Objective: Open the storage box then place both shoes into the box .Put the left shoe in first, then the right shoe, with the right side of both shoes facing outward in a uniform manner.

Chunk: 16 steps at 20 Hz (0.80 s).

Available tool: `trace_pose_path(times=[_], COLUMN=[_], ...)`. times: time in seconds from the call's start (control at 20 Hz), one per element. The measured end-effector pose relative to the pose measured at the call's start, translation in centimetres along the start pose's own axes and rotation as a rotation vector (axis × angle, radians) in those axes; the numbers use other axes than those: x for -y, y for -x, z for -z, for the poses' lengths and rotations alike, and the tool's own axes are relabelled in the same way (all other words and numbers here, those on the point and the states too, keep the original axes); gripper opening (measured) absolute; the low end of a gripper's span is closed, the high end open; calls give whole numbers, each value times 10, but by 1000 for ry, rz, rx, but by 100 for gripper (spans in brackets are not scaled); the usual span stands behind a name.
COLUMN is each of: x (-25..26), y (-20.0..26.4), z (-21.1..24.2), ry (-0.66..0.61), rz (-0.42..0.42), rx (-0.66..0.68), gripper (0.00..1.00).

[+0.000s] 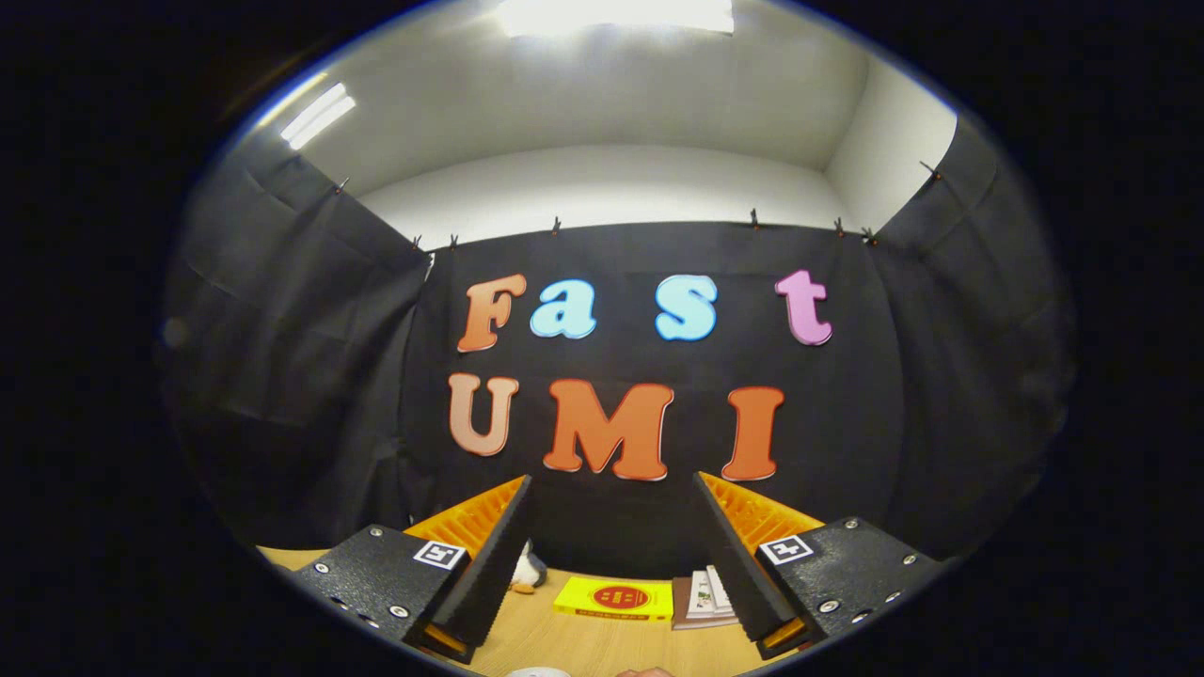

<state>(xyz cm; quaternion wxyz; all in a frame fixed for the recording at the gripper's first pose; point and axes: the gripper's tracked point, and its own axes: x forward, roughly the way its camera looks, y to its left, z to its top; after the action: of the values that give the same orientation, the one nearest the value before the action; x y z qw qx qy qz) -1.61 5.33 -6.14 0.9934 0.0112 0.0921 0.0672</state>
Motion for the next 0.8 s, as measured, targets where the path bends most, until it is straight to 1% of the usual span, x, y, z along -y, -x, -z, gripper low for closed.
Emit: trace_pose_path(times=[0.1,0.2,0.3,0.45,0.5,0.8], x=[-14,-34,-53,-85,-98,-161], y=[-2,-1,3,7,6,30], z=[27,52,80,131,145,220], ry=[-25,-74,-159,-300,-330,-450], rz=[-42,-106,-165,-239,-264,-407], rx=[-99,-177,-256,-427,-482,-722], gripper=[98,98,98,98,98,98])
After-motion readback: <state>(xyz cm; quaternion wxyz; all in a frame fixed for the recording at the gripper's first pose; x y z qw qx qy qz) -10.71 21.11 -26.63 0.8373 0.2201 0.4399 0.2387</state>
